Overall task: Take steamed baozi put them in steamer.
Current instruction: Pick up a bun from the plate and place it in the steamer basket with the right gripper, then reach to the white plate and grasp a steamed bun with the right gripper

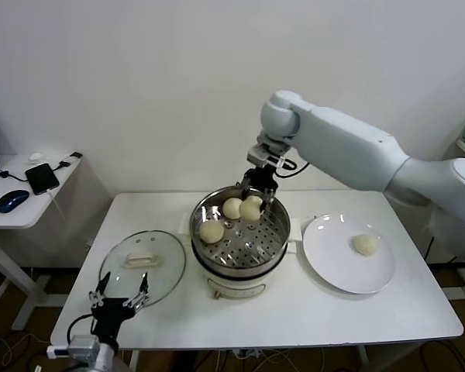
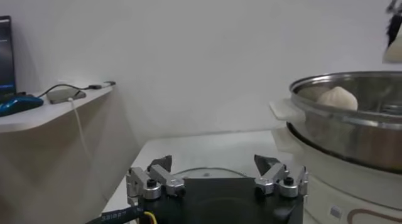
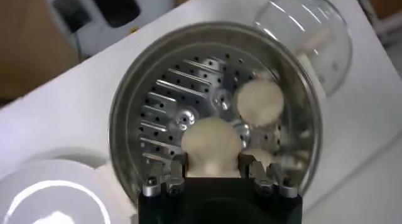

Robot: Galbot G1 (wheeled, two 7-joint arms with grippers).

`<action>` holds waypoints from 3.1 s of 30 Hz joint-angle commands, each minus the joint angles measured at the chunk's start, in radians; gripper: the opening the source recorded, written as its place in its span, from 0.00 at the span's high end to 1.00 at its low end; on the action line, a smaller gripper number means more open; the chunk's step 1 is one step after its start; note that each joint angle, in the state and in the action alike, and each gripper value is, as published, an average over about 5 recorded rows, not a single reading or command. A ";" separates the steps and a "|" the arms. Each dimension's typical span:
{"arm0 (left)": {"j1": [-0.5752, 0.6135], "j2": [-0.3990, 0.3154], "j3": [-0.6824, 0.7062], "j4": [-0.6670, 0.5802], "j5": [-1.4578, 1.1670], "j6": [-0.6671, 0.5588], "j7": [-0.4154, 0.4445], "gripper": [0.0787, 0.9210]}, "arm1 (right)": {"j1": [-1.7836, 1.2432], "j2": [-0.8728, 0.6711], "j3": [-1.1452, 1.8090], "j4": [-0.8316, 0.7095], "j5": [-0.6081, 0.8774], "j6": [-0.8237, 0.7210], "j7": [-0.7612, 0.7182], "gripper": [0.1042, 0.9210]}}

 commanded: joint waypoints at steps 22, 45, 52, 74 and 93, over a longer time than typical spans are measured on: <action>0.001 -0.021 -0.001 -0.019 -0.002 0.002 0.001 0.12 | -0.104 0.078 -0.117 0.142 -0.232 0.268 0.098 0.46; 0.038 -0.023 0.004 -0.050 0.011 0.004 0.003 0.12 | -0.022 -0.173 0.088 0.265 -0.143 -0.119 -0.021 0.12; 0.026 -0.013 0.000 -0.043 0.005 0.010 0.010 0.12 | -0.030 -0.340 0.203 0.221 -0.025 -0.326 -0.033 0.12; 0.085 0.007 -0.009 -0.065 -0.048 0.029 0.040 0.12 | -0.598 -0.365 0.811 -0.257 -0.645 -0.244 0.083 0.12; 0.091 0.006 -0.011 -0.052 0.005 0.031 0.036 0.12 | -0.616 -0.255 0.958 -0.529 -0.791 -0.145 0.139 0.12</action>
